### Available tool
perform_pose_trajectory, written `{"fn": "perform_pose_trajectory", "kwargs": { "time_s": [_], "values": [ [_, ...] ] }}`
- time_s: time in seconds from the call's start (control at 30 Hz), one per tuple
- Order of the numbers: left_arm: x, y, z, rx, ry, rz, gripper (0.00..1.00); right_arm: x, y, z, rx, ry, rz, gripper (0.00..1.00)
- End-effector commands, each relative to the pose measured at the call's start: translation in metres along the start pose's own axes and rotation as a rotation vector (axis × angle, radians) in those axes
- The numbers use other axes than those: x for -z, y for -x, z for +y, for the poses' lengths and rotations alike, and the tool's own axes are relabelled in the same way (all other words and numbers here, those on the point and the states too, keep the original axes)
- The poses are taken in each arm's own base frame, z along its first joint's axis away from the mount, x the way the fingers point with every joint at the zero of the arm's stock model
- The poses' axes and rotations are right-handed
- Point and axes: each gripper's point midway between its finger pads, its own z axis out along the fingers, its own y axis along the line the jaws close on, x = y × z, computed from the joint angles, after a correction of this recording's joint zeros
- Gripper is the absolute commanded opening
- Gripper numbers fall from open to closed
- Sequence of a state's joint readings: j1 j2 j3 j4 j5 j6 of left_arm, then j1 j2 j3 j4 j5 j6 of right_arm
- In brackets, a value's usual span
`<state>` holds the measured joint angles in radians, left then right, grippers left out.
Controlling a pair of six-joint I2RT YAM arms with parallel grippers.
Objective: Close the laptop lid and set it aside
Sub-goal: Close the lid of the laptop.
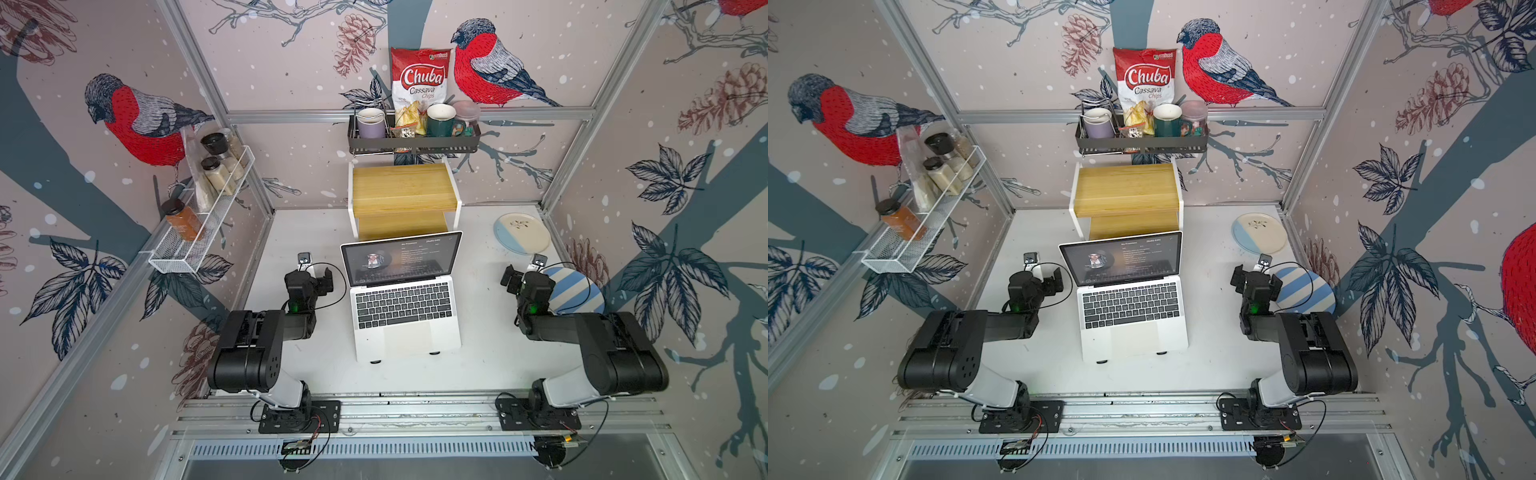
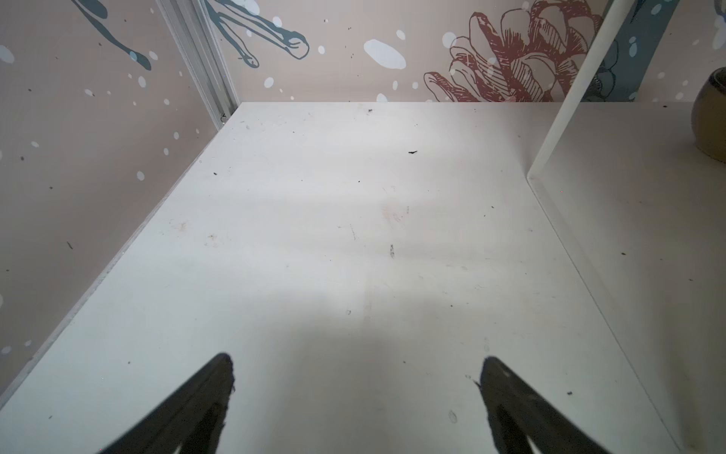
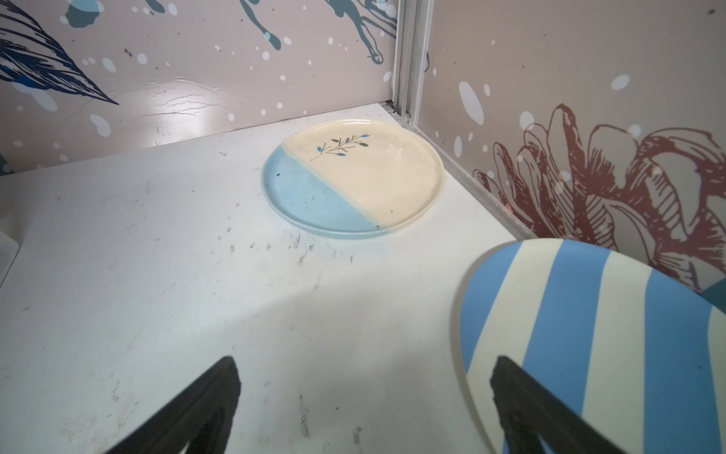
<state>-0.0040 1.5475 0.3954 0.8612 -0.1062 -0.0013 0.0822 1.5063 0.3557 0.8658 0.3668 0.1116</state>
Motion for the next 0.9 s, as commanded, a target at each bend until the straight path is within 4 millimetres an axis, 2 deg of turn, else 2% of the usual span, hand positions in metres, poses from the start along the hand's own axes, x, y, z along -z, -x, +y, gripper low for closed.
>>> {"fn": "perform_pose_trajectory", "kwargs": {
  "time_s": [0.0, 0.47, 0.53, 0.57, 0.63, 0.67, 0.7, 0.73, 0.77, 0.87],
  "values": [
    [0.000, 0.005, -0.002, -0.003, -0.007, -0.015, 0.97, 0.000, 0.009, -0.002, -0.020, -0.012, -0.035, 1.00],
    [0.000, 0.004, -0.002, -0.004, -0.006, -0.015, 0.97, 0.001, 0.010, -0.001, -0.017, -0.013, -0.042, 1.00],
    [0.004, 0.007, 0.006, 0.007, 0.049, -0.033, 0.97, 0.005, 0.017, 0.002, -0.001, -0.024, -0.058, 1.00],
    [0.009, 0.011, 0.011, 0.010, 0.094, -0.050, 0.97, 0.008, 0.016, 0.001, 0.002, -0.024, -0.057, 1.00],
    [0.026, 0.021, 0.024, 0.020, 0.193, -0.078, 0.97, 0.016, 0.031, -0.002, -0.002, -0.055, -0.098, 1.00],
    [0.037, 0.034, 0.030, 0.040, 0.237, -0.097, 0.97, 0.018, 0.037, -0.001, -0.002, -0.057, -0.088, 1.00],
    [0.047, 0.040, 0.037, 0.081, 0.282, -0.085, 0.97, 0.017, 0.039, -0.002, -0.012, -0.070, -0.043, 1.00],
    [0.058, 0.054, 0.049, 0.175, 0.342, -0.101, 0.97, 0.019, 0.040, -0.006, -0.045, -0.096, 0.010, 0.99],
    [0.069, 0.054, 0.058, 0.240, 0.394, -0.061, 0.97, 0.020, 0.042, -0.010, -0.092, -0.123, 0.060, 0.99],
    [0.087, 0.063, 0.055, 0.311, 0.354, 0.028, 0.97, 0.029, 0.038, -0.018, -0.172, -0.164, 0.217, 0.99]
  ]
}}
